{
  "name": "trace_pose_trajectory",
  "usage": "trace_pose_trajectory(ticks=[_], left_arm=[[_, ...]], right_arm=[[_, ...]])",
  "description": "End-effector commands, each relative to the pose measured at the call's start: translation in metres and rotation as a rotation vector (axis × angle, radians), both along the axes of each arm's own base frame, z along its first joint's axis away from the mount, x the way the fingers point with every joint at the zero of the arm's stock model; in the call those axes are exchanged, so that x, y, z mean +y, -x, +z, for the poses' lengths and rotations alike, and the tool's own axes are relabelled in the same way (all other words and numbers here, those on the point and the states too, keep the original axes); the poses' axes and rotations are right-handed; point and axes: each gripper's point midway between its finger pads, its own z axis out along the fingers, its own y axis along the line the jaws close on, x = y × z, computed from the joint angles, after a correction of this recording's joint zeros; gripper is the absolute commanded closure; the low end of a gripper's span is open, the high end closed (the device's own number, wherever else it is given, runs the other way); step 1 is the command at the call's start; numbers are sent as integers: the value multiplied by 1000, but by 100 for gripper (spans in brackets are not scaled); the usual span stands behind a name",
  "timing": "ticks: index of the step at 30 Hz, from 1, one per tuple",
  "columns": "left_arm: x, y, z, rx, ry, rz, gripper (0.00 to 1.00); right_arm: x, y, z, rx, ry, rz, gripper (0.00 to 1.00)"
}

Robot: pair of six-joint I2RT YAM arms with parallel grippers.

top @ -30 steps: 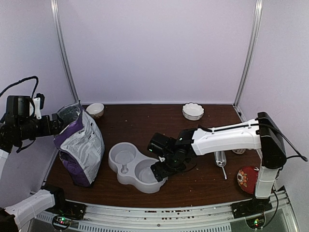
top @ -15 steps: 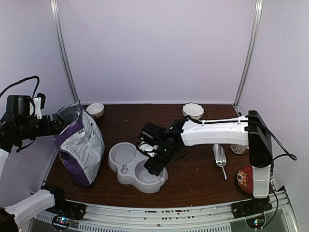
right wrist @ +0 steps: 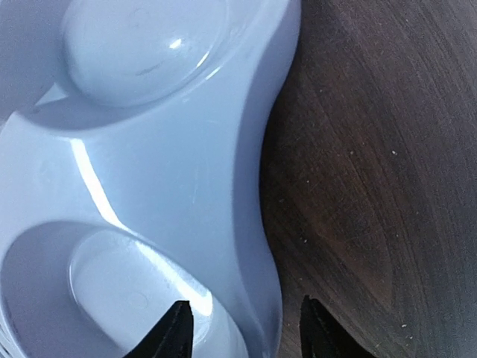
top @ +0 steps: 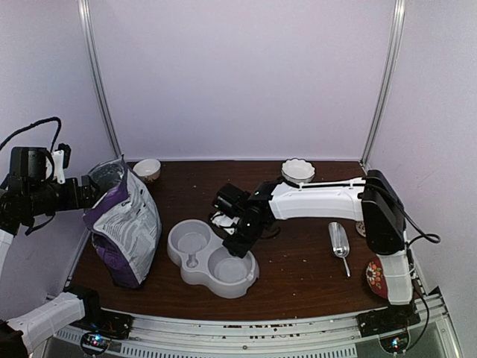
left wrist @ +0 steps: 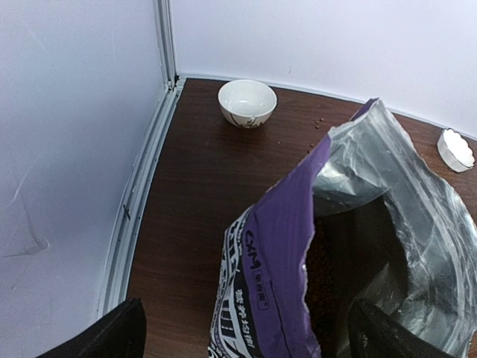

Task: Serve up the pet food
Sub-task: Adjust the pet food bowl at the center of the board.

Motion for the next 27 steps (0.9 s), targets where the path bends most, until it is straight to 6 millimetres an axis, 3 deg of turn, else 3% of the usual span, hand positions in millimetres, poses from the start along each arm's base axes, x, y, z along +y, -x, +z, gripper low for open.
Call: trace_pose_trajectory(ticks=[1,7,14,19,27], left_arm=[[-1,0,10,-23,4,-12,2],[-1,0,14,-30,5,-12,2],[-2,-1,18,-38,5,-14,2],[-2,-2,23,-46,-1,-18,2],[0,-2,36,-66,-15,-18,2]], right_arm=[[6,-10,-8,-12,6,-8,54],[2,-10,-8,-10,-25,-76,73],[-17,0,-13,22,-62,-270,90],[-37,15,-25,52,-65,-450,92],[-31,46,-28,116,-120,-615,92]])
